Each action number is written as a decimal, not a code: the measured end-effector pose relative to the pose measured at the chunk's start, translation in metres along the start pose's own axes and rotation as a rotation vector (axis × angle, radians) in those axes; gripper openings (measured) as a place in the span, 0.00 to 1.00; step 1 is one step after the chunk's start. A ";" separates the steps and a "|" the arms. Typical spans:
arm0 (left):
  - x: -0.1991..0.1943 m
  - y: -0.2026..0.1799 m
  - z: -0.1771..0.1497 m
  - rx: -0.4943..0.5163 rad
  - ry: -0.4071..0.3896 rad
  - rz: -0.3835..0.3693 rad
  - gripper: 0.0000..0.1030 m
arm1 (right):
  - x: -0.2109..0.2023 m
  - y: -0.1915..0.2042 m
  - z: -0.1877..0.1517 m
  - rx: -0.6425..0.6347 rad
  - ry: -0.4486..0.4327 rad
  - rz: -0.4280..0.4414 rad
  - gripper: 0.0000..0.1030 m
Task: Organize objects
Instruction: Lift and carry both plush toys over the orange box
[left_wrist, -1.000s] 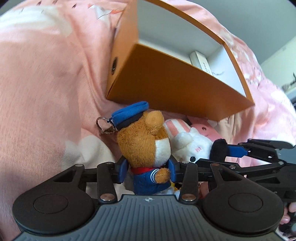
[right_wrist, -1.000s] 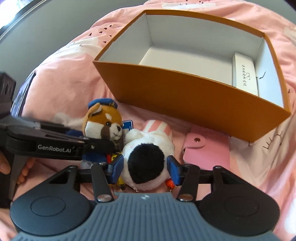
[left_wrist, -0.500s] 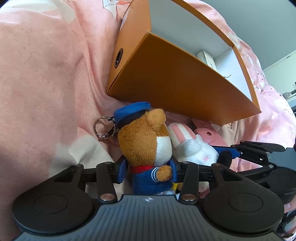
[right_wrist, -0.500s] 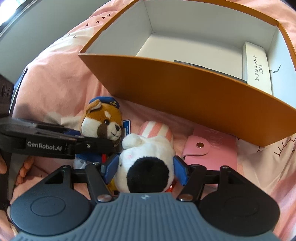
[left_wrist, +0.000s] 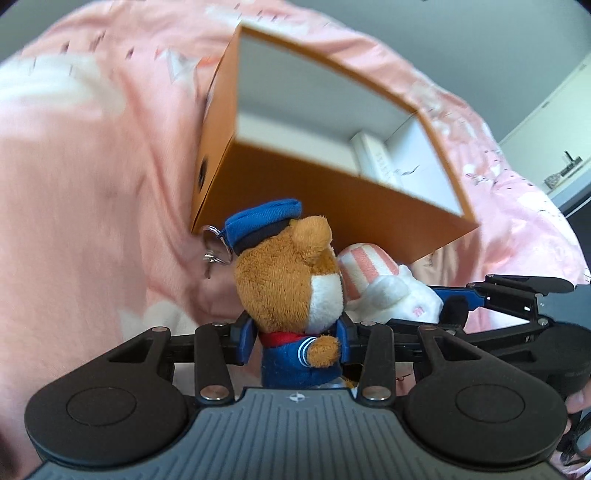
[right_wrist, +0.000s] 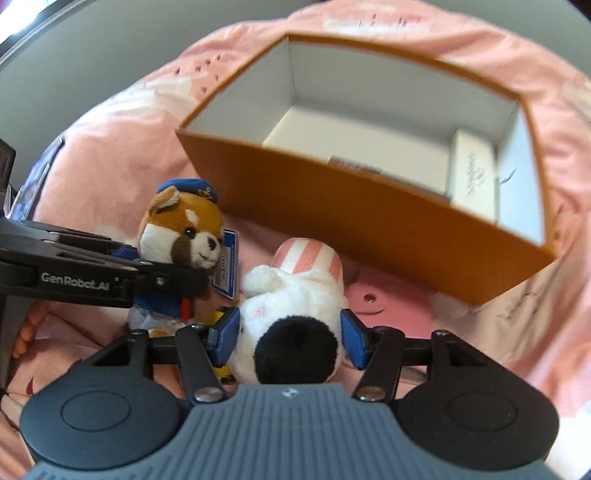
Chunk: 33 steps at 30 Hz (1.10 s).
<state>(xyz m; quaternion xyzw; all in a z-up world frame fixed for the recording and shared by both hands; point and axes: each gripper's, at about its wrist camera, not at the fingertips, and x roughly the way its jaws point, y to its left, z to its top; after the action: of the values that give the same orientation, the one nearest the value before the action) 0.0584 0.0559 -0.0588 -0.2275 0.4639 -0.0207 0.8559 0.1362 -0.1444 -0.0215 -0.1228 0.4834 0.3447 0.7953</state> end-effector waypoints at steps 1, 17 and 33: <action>-0.004 -0.004 0.001 0.015 -0.015 -0.001 0.45 | -0.007 -0.002 0.001 0.008 -0.015 0.002 0.58; -0.057 -0.043 0.043 0.082 -0.188 -0.121 0.46 | -0.106 -0.021 0.033 0.089 -0.292 0.060 0.58; -0.052 -0.047 0.116 0.149 -0.202 -0.144 0.45 | -0.107 -0.042 0.082 0.147 -0.424 0.105 0.58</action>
<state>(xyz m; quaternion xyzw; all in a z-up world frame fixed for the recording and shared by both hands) 0.1303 0.0700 0.0557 -0.1968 0.3549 -0.0933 0.9092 0.1889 -0.1770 0.1052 0.0359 0.3351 0.3676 0.8668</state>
